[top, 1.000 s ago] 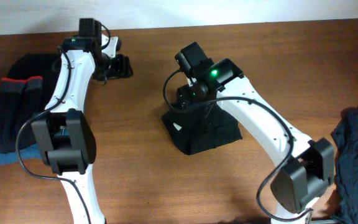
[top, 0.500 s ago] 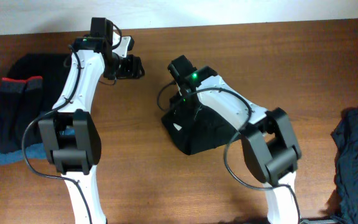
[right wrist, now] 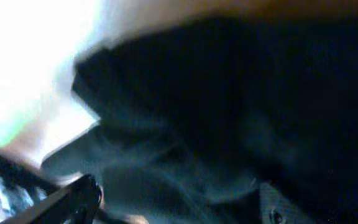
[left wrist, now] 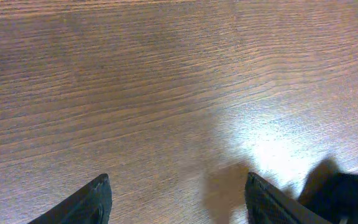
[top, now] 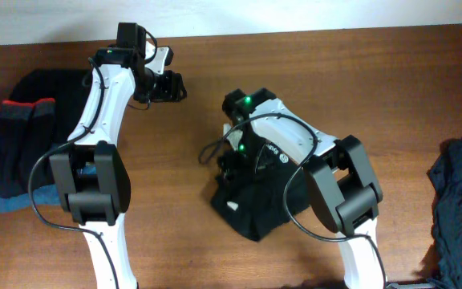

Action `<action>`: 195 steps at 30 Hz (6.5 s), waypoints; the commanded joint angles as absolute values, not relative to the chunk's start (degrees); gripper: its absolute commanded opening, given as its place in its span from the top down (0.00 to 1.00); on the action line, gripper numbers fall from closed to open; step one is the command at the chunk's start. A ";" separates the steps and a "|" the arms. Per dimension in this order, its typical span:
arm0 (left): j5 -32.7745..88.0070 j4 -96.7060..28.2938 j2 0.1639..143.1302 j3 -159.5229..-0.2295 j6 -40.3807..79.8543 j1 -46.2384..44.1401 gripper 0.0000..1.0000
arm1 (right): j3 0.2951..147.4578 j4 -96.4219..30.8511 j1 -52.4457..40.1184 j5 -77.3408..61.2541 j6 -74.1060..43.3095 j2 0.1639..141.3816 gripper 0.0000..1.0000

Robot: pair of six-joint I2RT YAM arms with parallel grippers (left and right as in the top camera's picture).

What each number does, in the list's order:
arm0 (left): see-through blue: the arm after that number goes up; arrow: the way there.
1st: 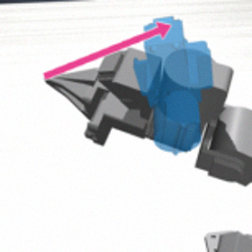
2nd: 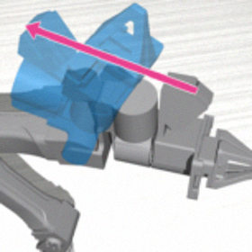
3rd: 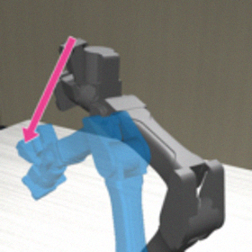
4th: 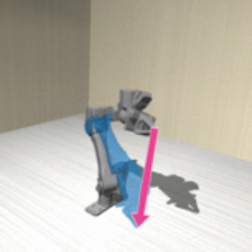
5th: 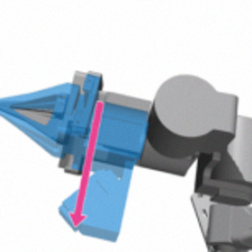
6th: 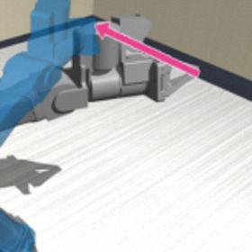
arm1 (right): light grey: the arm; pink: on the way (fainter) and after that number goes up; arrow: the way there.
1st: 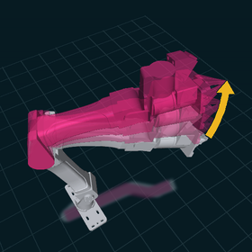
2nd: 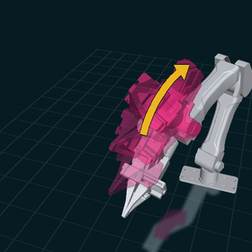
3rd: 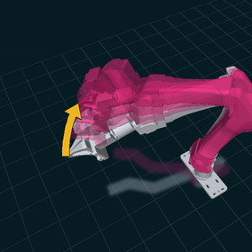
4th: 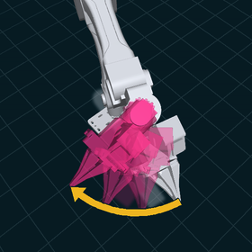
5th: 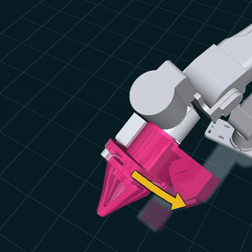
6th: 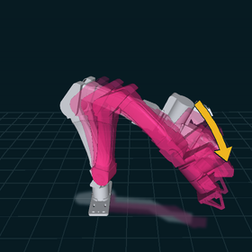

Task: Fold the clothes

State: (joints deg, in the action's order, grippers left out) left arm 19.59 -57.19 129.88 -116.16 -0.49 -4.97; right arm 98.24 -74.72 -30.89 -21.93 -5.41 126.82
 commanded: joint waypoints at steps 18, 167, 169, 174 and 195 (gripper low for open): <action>20.58 -58.41 130.50 -117.16 -1.80 -4.73 0.31 | 119.22 -85.86 -27.73 -11.27 3.60 119.04 0.19; 52.75 -61.28 138.65 -93.62 10.11 -15.81 0.99 | 63.02 -20.14 -18.35 2.94 8.19 106.13 0.14; 52.45 -61.34 138.63 -95.11 9.04 -15.81 1.00 | 63.68 -20.43 -18.35 3.64 8.19 105.78 0.13; 46.28 -63.66 138.23 -101.10 7.18 -15.77 0.99 | 68.77 -23.73 -18.35 3.97 8.16 102.63 0.10; 13.54 -73.21 123.04 -115.66 6.31 -5.63 0.99 | 88.09 -43.51 -18.24 6.09 8.19 89.25 0.09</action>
State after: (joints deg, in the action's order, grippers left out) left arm 22.22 -72.95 129.36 -113.99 7.29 -8.56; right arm 86.52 -43.16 -18.65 3.49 7.77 92.03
